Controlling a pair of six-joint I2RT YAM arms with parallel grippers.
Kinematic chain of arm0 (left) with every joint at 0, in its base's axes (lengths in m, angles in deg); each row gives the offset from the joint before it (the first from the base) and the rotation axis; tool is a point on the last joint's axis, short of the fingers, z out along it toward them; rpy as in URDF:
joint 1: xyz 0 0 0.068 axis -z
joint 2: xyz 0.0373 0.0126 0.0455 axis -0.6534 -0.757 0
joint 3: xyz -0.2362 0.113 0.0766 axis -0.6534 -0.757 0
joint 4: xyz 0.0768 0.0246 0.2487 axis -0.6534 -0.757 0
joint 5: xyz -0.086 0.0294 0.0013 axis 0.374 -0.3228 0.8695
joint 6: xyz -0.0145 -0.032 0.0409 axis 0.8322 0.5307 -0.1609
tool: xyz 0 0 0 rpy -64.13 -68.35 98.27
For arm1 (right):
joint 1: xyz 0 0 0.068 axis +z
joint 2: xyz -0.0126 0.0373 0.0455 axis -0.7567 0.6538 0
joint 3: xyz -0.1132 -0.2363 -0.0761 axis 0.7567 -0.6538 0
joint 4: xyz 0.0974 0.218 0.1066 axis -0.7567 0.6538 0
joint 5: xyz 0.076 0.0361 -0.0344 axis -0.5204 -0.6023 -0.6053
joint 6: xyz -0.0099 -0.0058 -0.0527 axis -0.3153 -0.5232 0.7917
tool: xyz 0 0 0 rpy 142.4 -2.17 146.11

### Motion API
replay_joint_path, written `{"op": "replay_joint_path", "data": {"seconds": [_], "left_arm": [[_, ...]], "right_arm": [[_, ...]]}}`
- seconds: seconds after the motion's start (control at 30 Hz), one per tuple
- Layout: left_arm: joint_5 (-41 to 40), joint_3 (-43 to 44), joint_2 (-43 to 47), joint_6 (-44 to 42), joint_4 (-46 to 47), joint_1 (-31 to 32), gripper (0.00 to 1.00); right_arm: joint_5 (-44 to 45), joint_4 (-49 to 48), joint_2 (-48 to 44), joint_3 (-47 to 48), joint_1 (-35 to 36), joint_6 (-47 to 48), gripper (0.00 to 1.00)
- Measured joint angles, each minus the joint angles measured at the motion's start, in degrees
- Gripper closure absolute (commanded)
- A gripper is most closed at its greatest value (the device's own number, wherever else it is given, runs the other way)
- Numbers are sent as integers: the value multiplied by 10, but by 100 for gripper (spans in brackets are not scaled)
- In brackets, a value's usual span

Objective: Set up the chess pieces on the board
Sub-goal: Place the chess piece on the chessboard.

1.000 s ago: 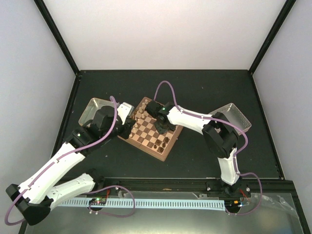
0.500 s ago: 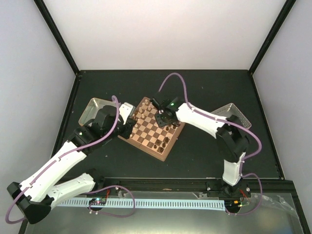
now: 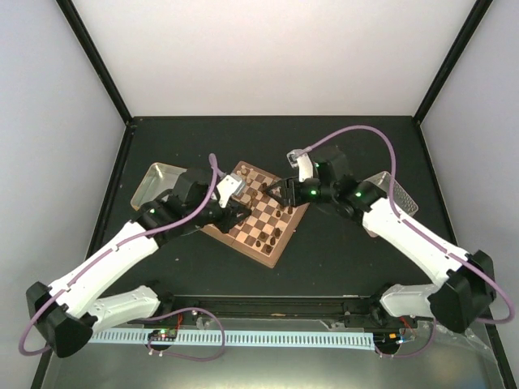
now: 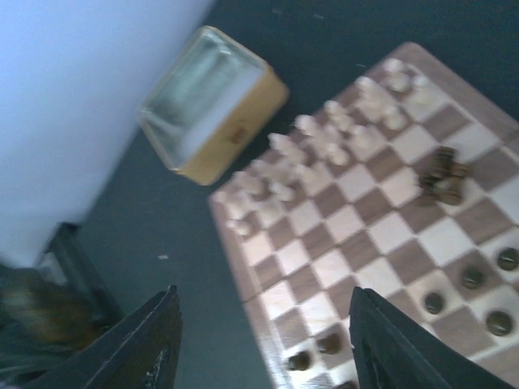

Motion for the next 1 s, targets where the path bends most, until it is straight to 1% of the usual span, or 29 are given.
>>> {"op": "replay_joint_path", "data": {"seconds": [0.13,0.23,0.3,0.5,0.63,0.7,0.73,0.77,0.83,0.9,0.93,1.0], "left_arm": [[64,5,-42,-11,12,0,86],[97,17,-65,-23,12,0,86],[111,22,-71,-31,14,0,86],[132,23,-71,-43,14,0,85],[136,23,-71,-47,14,0,84],[136,23,-71,-47,14,0,82],[136,23,-71,-47,14,0,79],[137,23,-70,-48,14,0,73],[138,23,-70,-49,14,0,53],[138,23,-68,-44,17,0,37],[137,23,-67,-45,19,0,30],[133,23,-59,-36,26,0,21]], "right_arm": [[-101,-49,-46,-39,-12,-5,38],[-148,-64,-49,-44,-11,-6,41],[-168,-68,-49,-45,-12,-9,45],[-210,-79,-34,-45,-13,-24,71],[-227,-88,-24,-49,-13,-36,82],[-231,-92,-23,-49,-13,-44,89],[-233,-94,-23,-50,-13,-47,92],[-235,-98,-23,-51,-13,-51,94],[-240,-104,-23,-54,-13,-62,96],[-242,-114,-23,-58,-13,-70,97],[-243,-120,-24,-61,-13,-77,98],[-243,-138,-28,-72,-13,-94,98]]}}
